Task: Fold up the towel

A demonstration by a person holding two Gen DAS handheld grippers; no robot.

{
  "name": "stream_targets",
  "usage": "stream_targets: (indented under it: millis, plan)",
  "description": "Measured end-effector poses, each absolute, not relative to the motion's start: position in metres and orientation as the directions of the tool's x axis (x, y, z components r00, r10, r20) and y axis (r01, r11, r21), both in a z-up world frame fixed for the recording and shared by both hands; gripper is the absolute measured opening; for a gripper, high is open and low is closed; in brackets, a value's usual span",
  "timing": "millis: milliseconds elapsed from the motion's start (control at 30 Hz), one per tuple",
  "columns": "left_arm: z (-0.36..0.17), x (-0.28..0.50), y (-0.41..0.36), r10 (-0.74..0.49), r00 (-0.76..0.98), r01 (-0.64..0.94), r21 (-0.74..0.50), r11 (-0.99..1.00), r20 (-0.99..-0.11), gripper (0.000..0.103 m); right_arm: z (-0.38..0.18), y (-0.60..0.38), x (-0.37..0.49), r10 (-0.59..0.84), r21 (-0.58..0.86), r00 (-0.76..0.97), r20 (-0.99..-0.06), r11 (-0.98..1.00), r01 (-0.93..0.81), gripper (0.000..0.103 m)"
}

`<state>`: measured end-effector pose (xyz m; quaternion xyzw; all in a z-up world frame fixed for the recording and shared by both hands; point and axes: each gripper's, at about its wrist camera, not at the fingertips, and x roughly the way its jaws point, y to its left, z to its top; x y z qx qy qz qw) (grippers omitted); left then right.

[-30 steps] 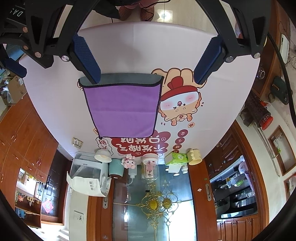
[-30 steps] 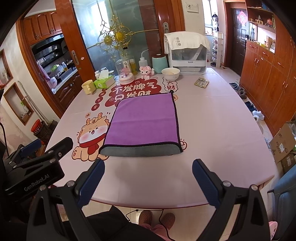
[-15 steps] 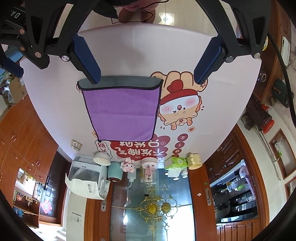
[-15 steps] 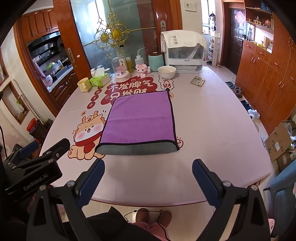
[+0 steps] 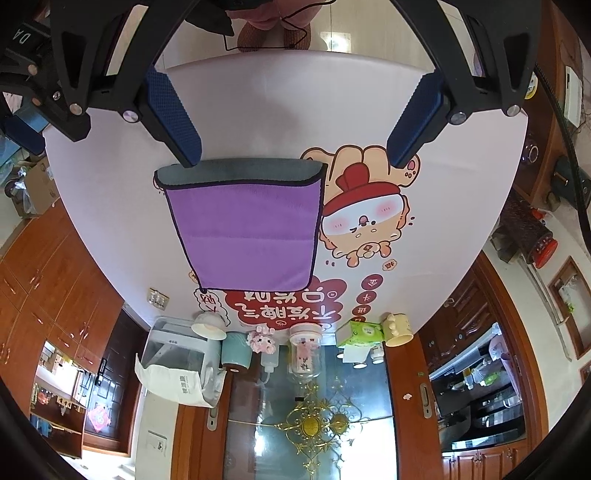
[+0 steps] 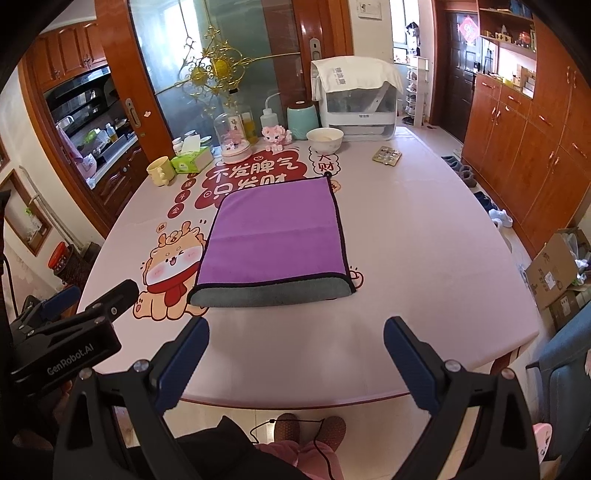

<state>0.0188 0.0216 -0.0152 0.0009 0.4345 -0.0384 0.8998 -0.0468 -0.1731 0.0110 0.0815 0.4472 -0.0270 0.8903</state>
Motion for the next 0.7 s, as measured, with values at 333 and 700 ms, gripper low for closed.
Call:
stream_targets:
  millis: [333, 700]
  plan:
    - [-0.022, 0.044, 0.04, -0.12, 0.588, 0.145, -0.042, 0.989, -0.8, 0.1, 0.007, -0.171, -0.035, -0.003, 0.16, 0.61, -0.792, 0.964, 0.212, 0.096]
    - [-0.036, 0.071, 0.049, -0.167, 0.547, 0.22, -0.051, 0.974, -0.82, 0.1, -0.001, -0.174, -0.028, -0.043, 0.137, 0.608, -0.793, 0.959, 0.247, 0.095]
